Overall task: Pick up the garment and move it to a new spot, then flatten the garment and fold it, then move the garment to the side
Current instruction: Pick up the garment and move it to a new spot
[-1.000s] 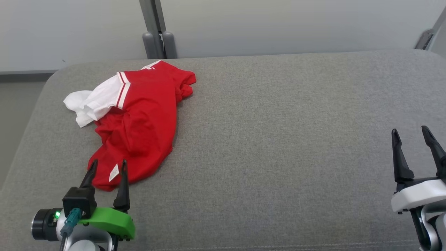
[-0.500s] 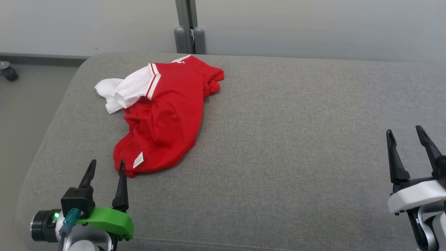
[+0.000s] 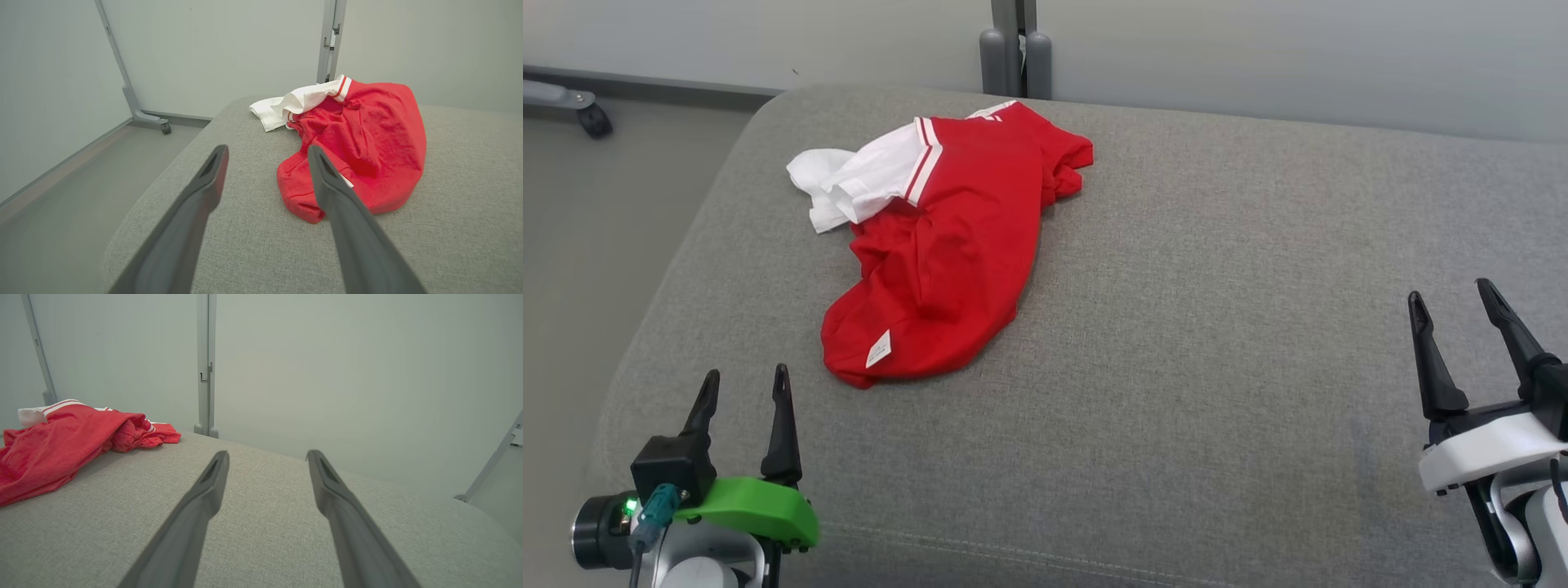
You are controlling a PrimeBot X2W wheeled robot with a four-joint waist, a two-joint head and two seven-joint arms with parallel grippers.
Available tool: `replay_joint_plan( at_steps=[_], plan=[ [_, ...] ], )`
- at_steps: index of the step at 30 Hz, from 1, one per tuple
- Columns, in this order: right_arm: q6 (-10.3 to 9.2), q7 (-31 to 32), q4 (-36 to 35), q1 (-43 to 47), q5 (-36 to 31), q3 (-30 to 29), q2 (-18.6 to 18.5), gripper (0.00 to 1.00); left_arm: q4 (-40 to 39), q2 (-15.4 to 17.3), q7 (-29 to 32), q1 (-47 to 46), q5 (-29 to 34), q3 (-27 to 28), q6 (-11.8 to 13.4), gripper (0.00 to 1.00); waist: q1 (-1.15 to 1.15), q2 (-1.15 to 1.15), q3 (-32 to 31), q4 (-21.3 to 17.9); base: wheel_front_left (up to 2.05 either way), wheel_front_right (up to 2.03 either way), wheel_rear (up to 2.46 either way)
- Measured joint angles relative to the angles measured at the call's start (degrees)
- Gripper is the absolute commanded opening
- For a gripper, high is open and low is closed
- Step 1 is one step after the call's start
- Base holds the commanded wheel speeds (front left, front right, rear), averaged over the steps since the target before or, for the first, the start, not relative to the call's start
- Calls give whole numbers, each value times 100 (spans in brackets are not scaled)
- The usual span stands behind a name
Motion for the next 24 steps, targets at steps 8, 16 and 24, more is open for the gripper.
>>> replay_joint_plan(
  at_steps=[8,16,24],
  plan=[
    [93,0,-105,-238,-97,38,-107,100,93,-30,0,-636,-247,141,-65,100,0,0,476,-38,0,0,0],
    [143,-1,-219,-531,-154,46,-145,100,353,-30,460,-1844,-404,171,-203,100,0,0,1048,-117,0,0,0],
    [199,-16,-342,-848,-248,111,-158,100,739,-127,1159,-2807,-1246,566,-280,100,0,0,1570,-190,0,0,0]
  ],
)
